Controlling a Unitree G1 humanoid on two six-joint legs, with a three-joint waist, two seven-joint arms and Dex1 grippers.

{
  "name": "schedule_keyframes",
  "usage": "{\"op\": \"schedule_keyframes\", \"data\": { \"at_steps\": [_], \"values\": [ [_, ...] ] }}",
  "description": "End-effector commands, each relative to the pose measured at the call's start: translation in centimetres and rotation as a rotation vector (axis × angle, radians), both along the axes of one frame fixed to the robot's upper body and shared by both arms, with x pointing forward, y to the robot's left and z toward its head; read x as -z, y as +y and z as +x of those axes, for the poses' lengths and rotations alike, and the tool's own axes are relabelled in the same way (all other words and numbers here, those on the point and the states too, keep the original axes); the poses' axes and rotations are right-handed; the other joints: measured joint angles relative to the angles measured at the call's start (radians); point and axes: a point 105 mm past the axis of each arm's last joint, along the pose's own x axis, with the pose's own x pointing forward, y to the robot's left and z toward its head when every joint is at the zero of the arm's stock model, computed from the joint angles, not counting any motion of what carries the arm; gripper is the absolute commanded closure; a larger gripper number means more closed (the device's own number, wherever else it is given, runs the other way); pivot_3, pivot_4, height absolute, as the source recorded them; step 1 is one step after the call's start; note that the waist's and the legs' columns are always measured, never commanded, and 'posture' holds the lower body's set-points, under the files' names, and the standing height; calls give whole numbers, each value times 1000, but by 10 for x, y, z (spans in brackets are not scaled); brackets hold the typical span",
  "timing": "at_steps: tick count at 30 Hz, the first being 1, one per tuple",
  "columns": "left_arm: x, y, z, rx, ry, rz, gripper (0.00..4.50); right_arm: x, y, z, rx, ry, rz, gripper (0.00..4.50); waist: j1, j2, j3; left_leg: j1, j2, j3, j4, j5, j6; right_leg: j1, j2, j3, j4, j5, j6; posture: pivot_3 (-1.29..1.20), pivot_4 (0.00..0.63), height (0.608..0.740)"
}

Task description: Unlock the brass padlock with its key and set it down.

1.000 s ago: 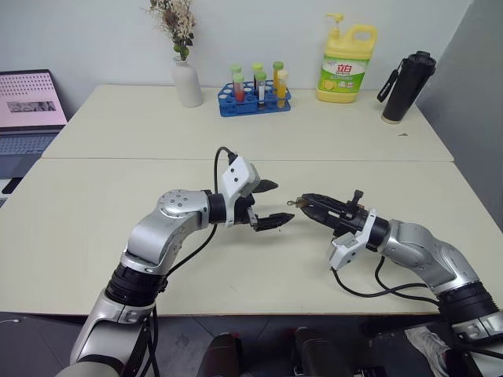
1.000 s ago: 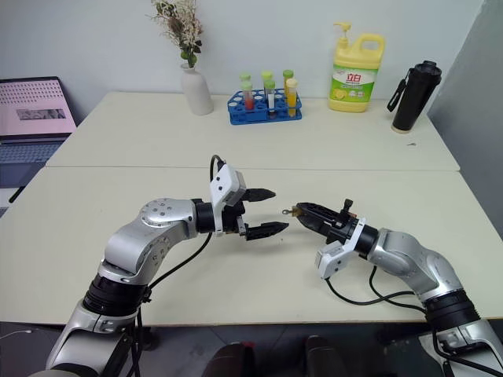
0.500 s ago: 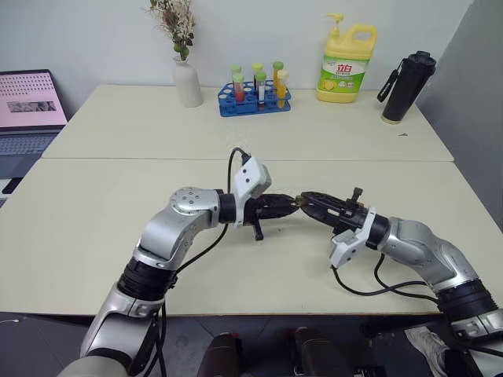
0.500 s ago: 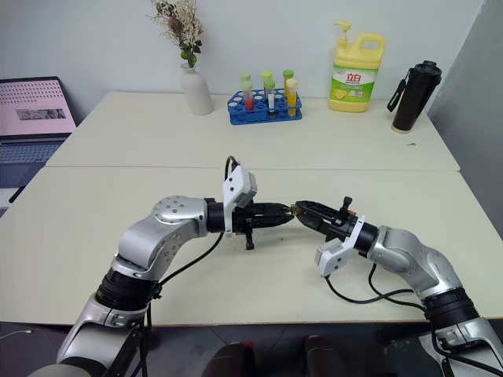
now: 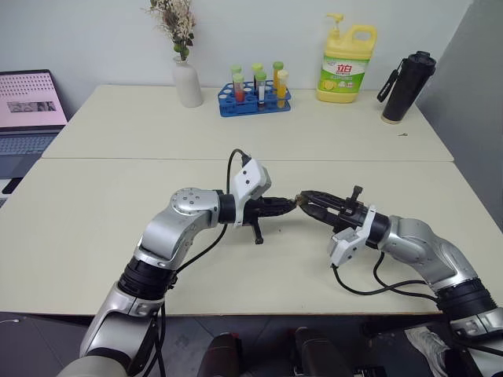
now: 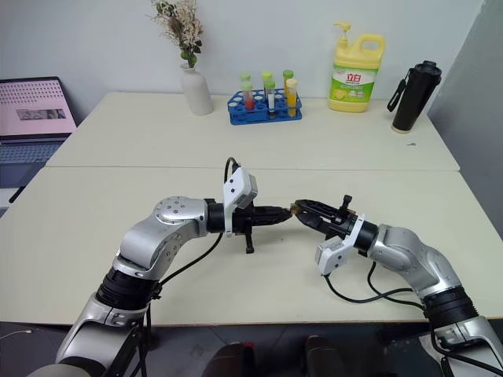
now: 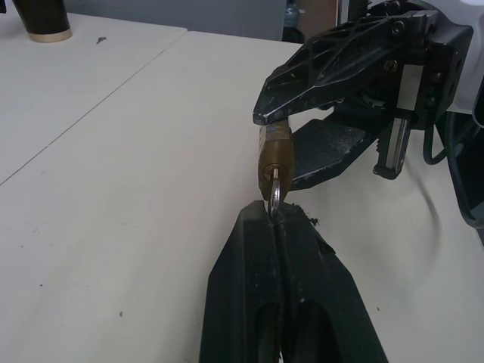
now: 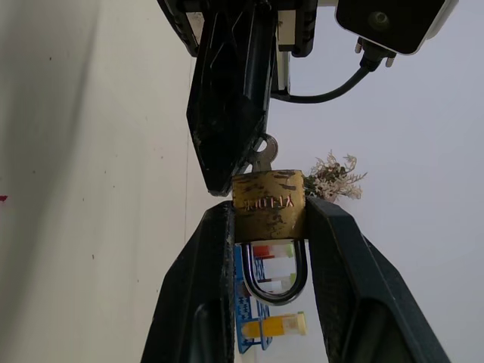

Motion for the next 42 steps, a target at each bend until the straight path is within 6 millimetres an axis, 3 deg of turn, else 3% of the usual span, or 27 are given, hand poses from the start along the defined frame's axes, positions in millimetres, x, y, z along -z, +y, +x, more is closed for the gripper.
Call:
{"op": "schedule_keyframes", "data": {
  "at_steps": [1, 4, 5, 13, 24, 27, 30, 38, 42],
  "values": [
    [-8, 5, 0, -17, -81, 9, 3890, -12, 1, 1, -3, -13, 41, 3566, 0, 0, 0, 0, 0, 0, 0, 0, 0, 0, 0, 0, 0, 0, 0, 0, 150, 740],
    [-12, 9, -3, -13, -62, -19, 2959, -12, 0, 2, 3, -4, 39, 3566, 1, 0, 0, 0, 0, 0, 0, 0, 0, 0, 0, 0, 0, 0, 0, 0, 150, 740],
    [-15, 10, -5, -6, -54, -37, 2915, -11, 0, 1, 3, -1, 38, 3566, 1, 0, 0, 0, 0, 0, 0, 0, 0, 0, 0, 0, 0, 0, 0, 0, 150, 740],
    [-23, 3, -6, -2, -63, -74, 2915, -10, 1, 3, -1, 9, 31, 3566, 1, 0, 0, 0, 0, 0, 0, 0, 0, 0, 0, 0, 0, 0, 0, 0, 150, 740],
    [-17, -3, -3, 9, -43, -63, 2915, -10, 1, -1, -6, 15, 38, 3566, 1, 0, 0, 0, 0, 0, 0, 0, 0, 0, 0, 0, 0, 0, 0, 0, 150, 740],
    [-15, -4, -2, 7, -47, -60, 3526, -10, 1, -2, -8, 12, 41, 3566, 1, 0, 0, 0, 0, 0, 0, 0, 0, 0, 0, 0, 0, 0, 0, 0, 150, 740],
    [-16, -6, 0, 3, -50, -65, 4471, -11, 2, -3, -10, 11, 44, 3566, 1, 0, 0, 0, 0, 0, 0, 0, 0, 0, 0, 0, 0, 0, 0, 0, 150, 740],
    [-15, -5, 2, -4, -57, -64, 4500, -12, 3, -1, -9, 18, 46, 3566, 0, 0, 0, 0, 0, 0, 0, 0, 0, 0, 0, 0, 0, 0, 0, 0, 150, 740],
    [-13, -5, 0, 22, -142, -16, 4500, -11, 4, -3, -11, 30, 51, 3566, 0, 0, 0, 0, 0, 0, 0, 0, 0, 0, 0, 0, 0, 0, 0, 0, 150, 740]
  ]
}}
